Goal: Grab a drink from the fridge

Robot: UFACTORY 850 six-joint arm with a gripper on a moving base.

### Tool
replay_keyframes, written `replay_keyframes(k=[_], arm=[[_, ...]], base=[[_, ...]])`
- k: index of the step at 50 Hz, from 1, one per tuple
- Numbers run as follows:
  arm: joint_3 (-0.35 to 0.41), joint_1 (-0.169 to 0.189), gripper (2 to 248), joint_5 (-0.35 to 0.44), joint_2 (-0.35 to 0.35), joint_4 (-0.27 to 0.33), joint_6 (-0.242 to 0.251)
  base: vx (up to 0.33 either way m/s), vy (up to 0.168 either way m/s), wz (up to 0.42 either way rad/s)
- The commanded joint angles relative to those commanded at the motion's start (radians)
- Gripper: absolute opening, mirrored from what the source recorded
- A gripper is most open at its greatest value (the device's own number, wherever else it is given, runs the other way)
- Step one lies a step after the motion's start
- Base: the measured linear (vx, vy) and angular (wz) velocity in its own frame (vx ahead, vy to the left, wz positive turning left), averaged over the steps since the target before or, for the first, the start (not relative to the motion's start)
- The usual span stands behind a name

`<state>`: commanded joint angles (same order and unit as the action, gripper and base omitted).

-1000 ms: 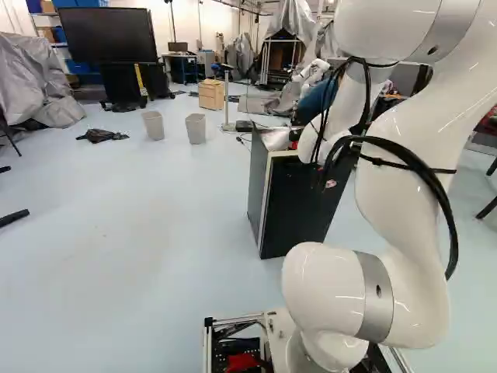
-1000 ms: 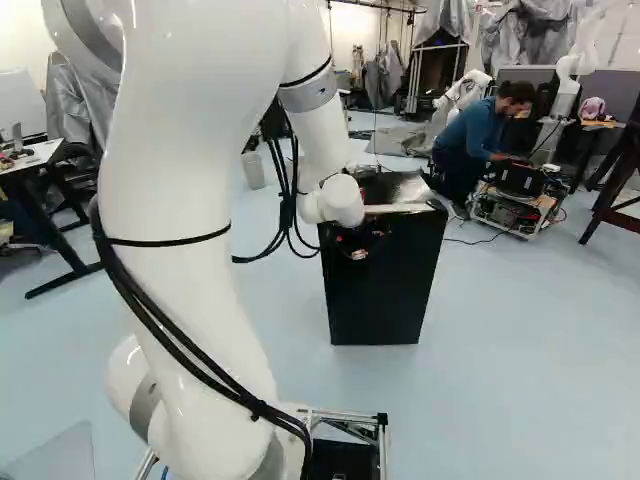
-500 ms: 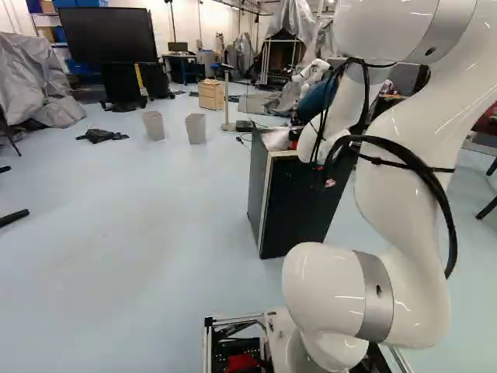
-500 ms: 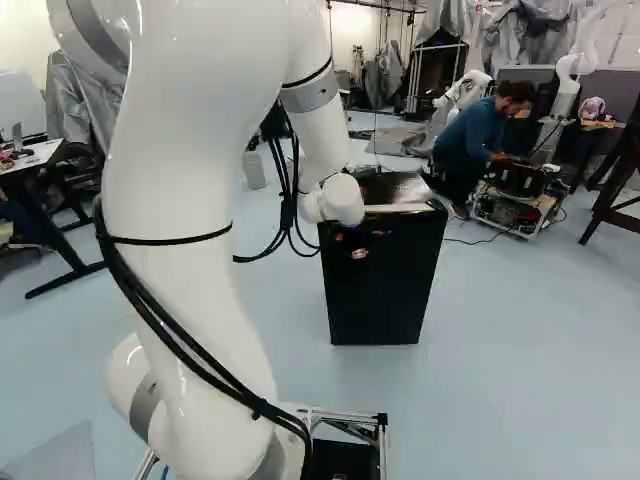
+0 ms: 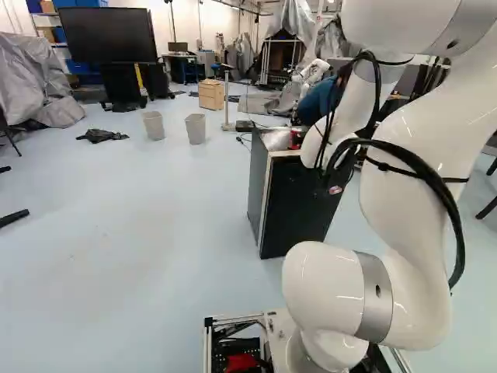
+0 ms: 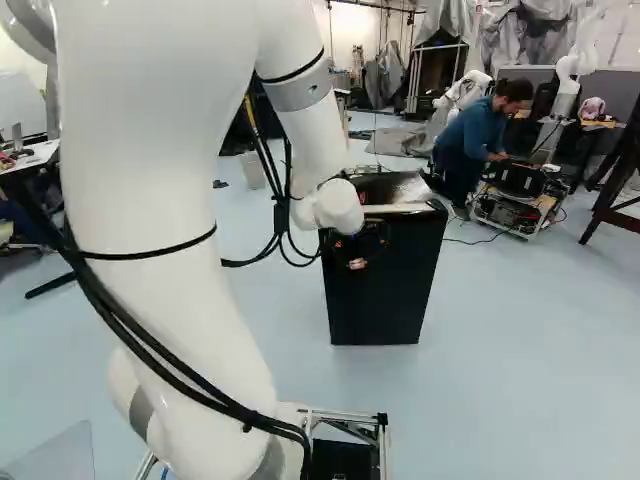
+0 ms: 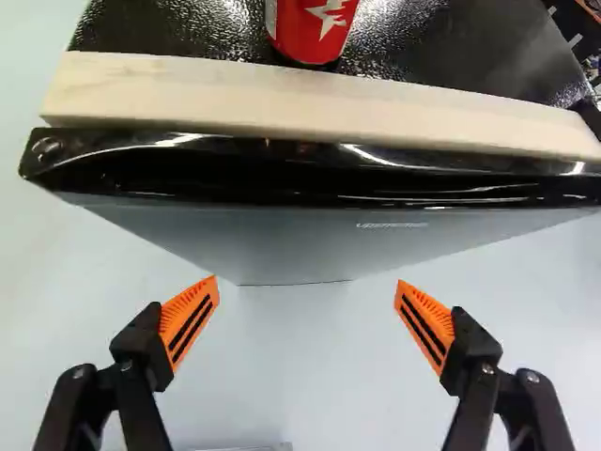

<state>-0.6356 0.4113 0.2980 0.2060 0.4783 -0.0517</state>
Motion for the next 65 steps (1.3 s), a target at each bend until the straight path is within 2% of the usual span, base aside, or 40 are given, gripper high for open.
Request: replay_keyframes(k=[10,20,40,50,65], arm=[[0.051,0.011,247,0.043,-0.043,-0.017,0.0],[0.105,0.016,247,0.127,-0.091,-0.051,0.0],[0.202,-0.011,247,0.334,-0.182,-0.11,0.0],[0.206,-0.031,247,0.439,-0.186,-0.138,0.0],[0.169,-0.048,247,0.592,-0.15,-0.181,0.0]], base=[[0.0,0.0,0.0],[0.0,0.0,0.0],[0.0,0.0,0.0],[0.0,0.0,0.0],[0.0,0.0,0.0]])
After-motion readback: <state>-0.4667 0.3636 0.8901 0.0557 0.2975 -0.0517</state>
